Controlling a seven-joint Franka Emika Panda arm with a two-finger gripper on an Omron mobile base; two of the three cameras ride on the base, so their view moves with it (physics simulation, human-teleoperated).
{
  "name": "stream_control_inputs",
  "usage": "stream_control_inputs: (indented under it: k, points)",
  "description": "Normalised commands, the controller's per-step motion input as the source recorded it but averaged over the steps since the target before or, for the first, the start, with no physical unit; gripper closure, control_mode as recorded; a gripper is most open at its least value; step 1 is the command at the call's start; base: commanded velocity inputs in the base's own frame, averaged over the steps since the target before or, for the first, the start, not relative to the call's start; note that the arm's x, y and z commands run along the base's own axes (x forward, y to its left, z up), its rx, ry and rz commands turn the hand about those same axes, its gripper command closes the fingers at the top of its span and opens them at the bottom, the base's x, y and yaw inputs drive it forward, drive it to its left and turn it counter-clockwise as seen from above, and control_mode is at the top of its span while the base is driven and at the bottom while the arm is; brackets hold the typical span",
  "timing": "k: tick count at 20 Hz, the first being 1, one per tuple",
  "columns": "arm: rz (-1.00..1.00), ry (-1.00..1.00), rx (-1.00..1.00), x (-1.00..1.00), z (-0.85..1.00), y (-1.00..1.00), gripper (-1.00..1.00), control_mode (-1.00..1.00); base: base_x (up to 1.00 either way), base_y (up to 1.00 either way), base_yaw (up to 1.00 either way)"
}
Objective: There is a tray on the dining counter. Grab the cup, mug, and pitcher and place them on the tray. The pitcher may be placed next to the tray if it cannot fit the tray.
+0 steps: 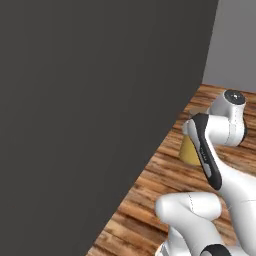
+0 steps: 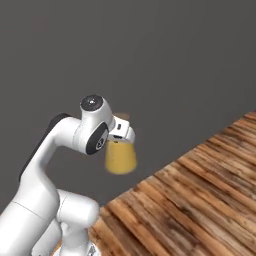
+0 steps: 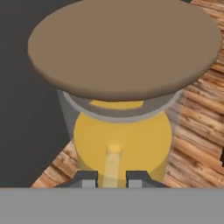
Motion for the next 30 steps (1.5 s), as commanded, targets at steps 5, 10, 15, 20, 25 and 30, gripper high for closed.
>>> stream_control_inputs:
  k: [5, 10, 15, 20, 25, 30]
  points:
    - [0.0, 0.0, 0.0, 0.0, 0.0, 0.0, 1.0, 1.0, 0.98, 0.12, -0.66]
    - [0.0, 0.0, 0.0, 0.0, 0.0, 0.0, 1.0, 1.0, 0.89, 0.09, -0.65]
    - [0.0, 0.0, 0.0, 0.0, 0.0, 0.0, 1.0, 1.0, 0.99, 0.18, -0.35]
    - [0.0, 0.0, 0.0, 0.0, 0.0, 0.0, 1.0, 1.0, 1.0, 0.44, -0.09]
    - [0.0, 0.0, 0.0, 0.0, 0.0, 0.0, 1.0, 1.0, 1.0, 0.59, -0.12]
    - [0.0, 0.0, 0.0, 0.0, 0.0, 0.0, 1.0, 1.0, 1.0, 0.52, -0.24]
